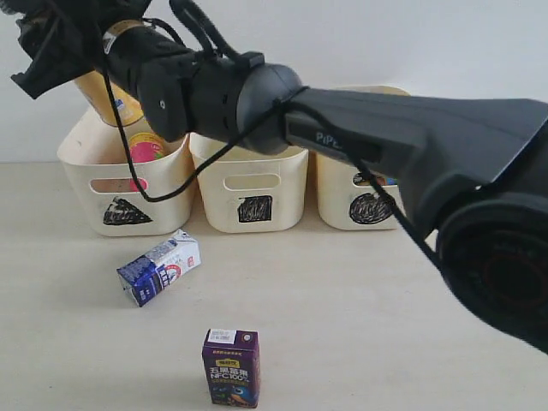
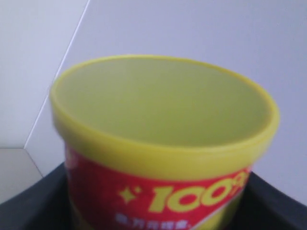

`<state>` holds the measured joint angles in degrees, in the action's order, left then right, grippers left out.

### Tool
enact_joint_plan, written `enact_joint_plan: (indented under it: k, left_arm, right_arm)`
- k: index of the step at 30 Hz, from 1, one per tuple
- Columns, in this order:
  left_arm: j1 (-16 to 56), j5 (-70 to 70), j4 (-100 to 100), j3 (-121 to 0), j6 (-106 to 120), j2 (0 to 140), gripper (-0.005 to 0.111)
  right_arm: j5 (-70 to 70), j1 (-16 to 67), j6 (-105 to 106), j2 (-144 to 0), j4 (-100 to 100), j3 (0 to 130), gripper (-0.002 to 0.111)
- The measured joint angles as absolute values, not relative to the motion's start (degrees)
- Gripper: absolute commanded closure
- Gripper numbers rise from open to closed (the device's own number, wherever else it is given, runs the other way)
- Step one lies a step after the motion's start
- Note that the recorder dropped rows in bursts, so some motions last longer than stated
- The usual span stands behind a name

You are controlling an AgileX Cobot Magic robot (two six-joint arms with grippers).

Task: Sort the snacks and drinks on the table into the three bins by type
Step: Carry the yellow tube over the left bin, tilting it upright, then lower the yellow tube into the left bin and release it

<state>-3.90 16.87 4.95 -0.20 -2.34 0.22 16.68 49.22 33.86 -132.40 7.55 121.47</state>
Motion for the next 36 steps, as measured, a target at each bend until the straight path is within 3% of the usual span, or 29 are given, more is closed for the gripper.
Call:
enact_joint_plan:
  k: [16, 19, 28, 31, 36]
  left_arm:
    - [-3.9, 16.9, 5.0, -0.2, -2.3, 0.2, 0.102]
    - [-3.9, 16.9, 5.0, -0.2, -2.3, 0.2, 0.102]
    - [-3.9, 16.9, 5.0, -0.2, -2.3, 0.2, 0.102]
    - [-3.9, 16.9, 5.0, -0.2, -2.3, 0.2, 0.102]
    - [-3.9, 16.9, 5.0, -0.2, -2.3, 0.2, 0.102]
  right_arm:
    - [24.0, 44.7, 22.9, -139.1, 7.5, 121.4, 0.107]
    - [24.0, 44.6, 22.5, -139.5, 7.5, 121.4, 0.094]
    - [23.0, 44.6, 21.8, -141.7, 7.4, 121.4, 0.032]
    - [23.2, 44.6, 21.8, -141.7, 7.5, 121.4, 0.026]
    - [22.8, 44.6, 21.8, -141.3, 7.5, 121.4, 0.026]
